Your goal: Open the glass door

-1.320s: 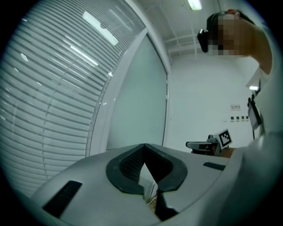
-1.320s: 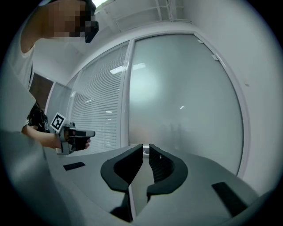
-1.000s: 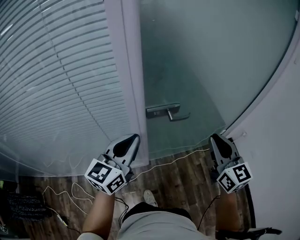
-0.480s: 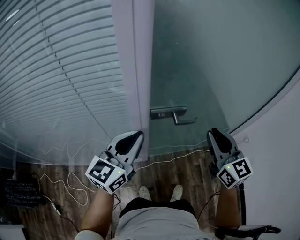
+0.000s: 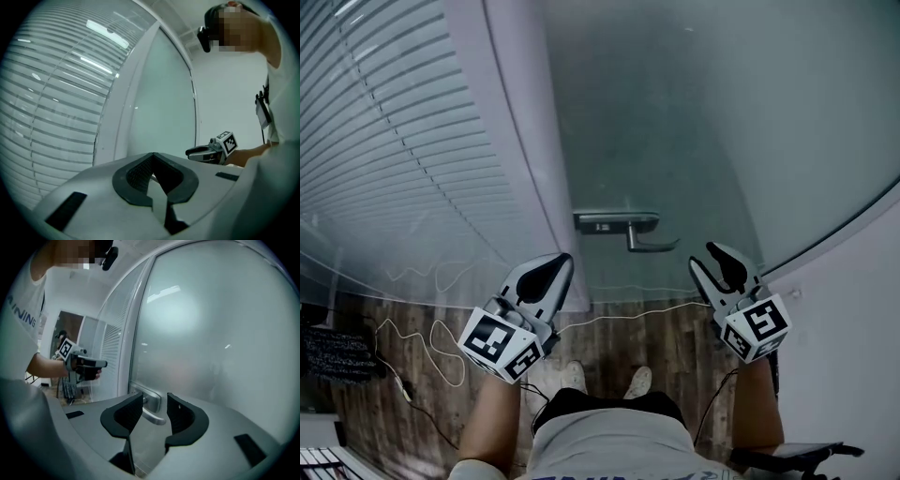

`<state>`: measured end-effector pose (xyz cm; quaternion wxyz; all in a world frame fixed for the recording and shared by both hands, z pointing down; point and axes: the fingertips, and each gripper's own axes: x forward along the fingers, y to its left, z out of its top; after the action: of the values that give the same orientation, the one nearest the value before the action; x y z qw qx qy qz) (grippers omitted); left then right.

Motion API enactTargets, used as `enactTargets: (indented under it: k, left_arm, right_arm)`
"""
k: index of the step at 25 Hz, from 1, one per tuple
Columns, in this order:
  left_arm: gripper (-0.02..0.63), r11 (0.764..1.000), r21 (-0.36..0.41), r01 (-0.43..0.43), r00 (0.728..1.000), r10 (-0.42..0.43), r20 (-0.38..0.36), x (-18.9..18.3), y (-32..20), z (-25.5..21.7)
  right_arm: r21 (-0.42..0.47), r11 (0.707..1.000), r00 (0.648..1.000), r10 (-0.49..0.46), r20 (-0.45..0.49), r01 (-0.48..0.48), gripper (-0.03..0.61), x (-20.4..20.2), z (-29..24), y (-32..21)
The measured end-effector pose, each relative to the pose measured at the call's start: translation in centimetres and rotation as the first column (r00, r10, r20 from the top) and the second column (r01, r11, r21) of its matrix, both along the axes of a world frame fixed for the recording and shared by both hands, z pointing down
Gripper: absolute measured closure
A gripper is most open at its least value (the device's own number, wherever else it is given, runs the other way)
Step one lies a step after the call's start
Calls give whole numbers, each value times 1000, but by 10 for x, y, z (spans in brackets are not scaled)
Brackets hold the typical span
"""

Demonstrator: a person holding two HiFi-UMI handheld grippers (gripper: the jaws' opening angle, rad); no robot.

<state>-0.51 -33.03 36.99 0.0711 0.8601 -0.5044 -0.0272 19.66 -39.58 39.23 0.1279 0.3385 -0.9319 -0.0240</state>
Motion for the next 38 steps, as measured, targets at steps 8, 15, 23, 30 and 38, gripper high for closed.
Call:
enactTargets:
  k: [8, 15, 23, 30, 38]
  left_arm:
    - [615, 999, -35, 23, 1000, -23, 16, 7, 4, 16]
    - [614, 998, -47, 37, 999, -36, 16, 6, 8, 22]
    - [615, 998, -49, 49, 999, -49, 12, 3, 7, 24]
    - [615, 998, -49, 50, 999, -50, 6, 3, 7, 22]
    - [615, 998, -36, 47, 999, -47, 12, 14, 12, 24]
  right_arm:
    - [-33, 991, 934, -136, -330, 133, 425, -16, 69, -33]
    - [-78, 978, 882, -210, -423, 196, 426, -26, 96, -44]
    - [-87, 980, 897, -200, -394, 180, 442, -28, 99, -46]
    - [-119, 983, 929, -171, -328, 139, 442, -29, 113, -54]
    - [-119, 985, 938, -157, -309, 125, 442, -29, 119, -69]
